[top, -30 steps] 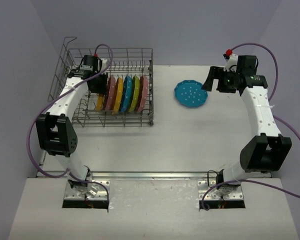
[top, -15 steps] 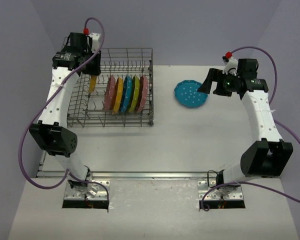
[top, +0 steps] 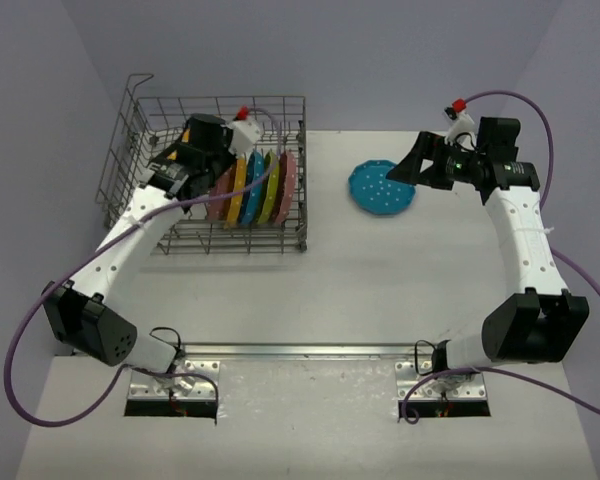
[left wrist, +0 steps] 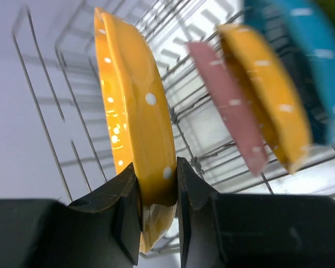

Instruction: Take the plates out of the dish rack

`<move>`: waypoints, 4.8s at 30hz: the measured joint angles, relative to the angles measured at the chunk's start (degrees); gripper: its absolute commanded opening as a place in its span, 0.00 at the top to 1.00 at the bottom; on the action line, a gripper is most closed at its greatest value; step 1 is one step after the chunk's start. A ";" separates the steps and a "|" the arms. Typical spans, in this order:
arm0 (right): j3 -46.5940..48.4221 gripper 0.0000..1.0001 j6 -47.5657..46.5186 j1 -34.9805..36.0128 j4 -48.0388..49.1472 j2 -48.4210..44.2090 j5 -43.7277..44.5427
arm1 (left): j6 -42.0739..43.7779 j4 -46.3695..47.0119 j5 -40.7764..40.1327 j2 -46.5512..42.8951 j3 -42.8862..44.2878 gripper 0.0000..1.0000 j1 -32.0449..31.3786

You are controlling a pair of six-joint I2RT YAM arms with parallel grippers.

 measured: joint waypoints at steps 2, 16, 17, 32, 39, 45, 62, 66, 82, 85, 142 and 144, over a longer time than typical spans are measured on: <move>-0.36 0.01 0.74 0.38 0.76 -0.47 -1.13 | 6.50 5.26 -2.49 -3.15 -5.94 1.00 -6.62; -0.40 0.01 11.26 6.53 7.07 1.94 -11.59 | 51.92 37.97 -4.46 -20.60 -39.85 1.00 -36.89; -0.40 0.01 11.94 7.38 7.53 2.80 -12.31 | 53.93 39.01 -4.27 -21.16 -41.33 1.00 -38.38; -2.11 1.00 14.19 15.82 10.79 8.86 -19.11 | 60.69 44.37 -5.97 -21.32 -45.72 0.98 -46.31; -3.87 1.00 15.62 14.95 11.50 8.85 -21.25 | 60.55 47.72 -8.22 -21.14 -47.27 0.22 -46.50; -3.97 1.00 15.00 8.89 9.10 11.52 -20.82 | 57.26 49.90 -13.64 -21.11 -45.53 0.00 -45.66; 7.93 1.00 10.27 -8.77 11.28 33.21 -3.03 | 19.47 31.25 -21.42 -17.82 -16.72 0.00 -26.91; 10.98 1.00 10.23 -8.20 12.56 37.48 -2.45 | 12.22 25.77 -21.14 -17.97 -16.77 0.00 -22.38; 17.38 0.96 11.15 -8.25 16.50 47.94 -0.61 | 1.57 18.68 -18.09 -22.26 -19.16 0.00 -18.38; 17.78 0.82 11.77 -8.25 17.15 48.85 -1.04 | 1.04 18.23 -17.74 -22.25 -19.16 0.00 -18.27; 12.54 0.28 -6.22 0.80 11.22 31.46 32.01 | -2.33 15.72 -14.92 -23.29 -20.41 0.00 -16.65; 12.61 0.25 -6.18 0.80 10.54 32.34 32.42 | -2.33 15.73 -14.92 -23.29 -20.41 0.00 -16.65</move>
